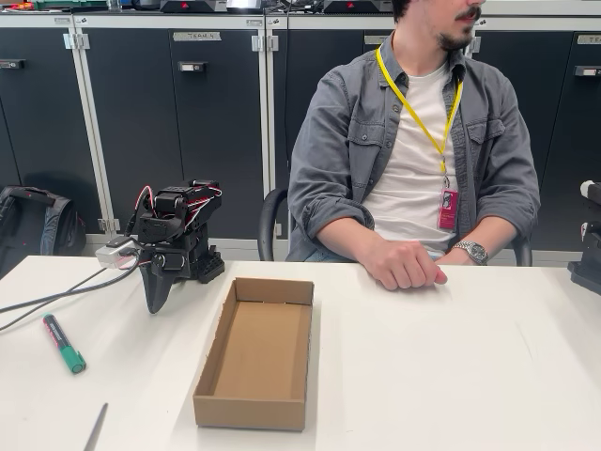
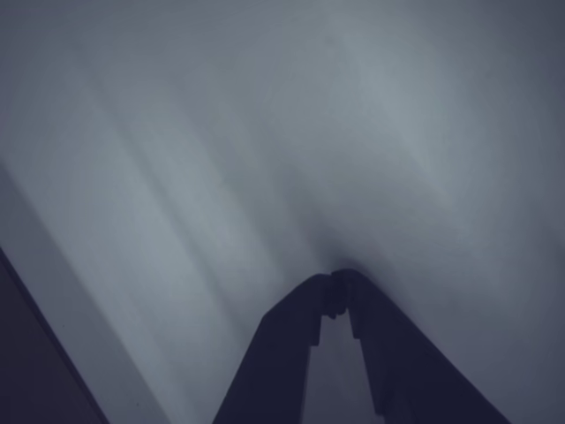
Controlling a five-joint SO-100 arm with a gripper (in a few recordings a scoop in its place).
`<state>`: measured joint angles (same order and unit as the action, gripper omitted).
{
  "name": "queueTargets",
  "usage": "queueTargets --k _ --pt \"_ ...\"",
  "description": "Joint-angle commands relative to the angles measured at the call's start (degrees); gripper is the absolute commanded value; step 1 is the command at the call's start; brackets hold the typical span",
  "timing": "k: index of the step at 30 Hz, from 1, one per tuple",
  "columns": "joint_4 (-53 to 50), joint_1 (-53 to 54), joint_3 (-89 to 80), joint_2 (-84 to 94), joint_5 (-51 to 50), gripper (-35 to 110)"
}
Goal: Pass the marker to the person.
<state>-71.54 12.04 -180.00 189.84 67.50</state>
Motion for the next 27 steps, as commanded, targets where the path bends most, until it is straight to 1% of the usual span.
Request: queueTargets --k 1,18,22,27 --pt "-0.09 1.49 -1.76 0.88 0.70 -5" --pt "-0.09 1.41 -1.76 0.88 0.44 -5" --pt "0.97 0.70 -0.70 0.88 -1.85 -5" --pt "-1.14 -5.10 8.96 0.18 -9.23 -5"
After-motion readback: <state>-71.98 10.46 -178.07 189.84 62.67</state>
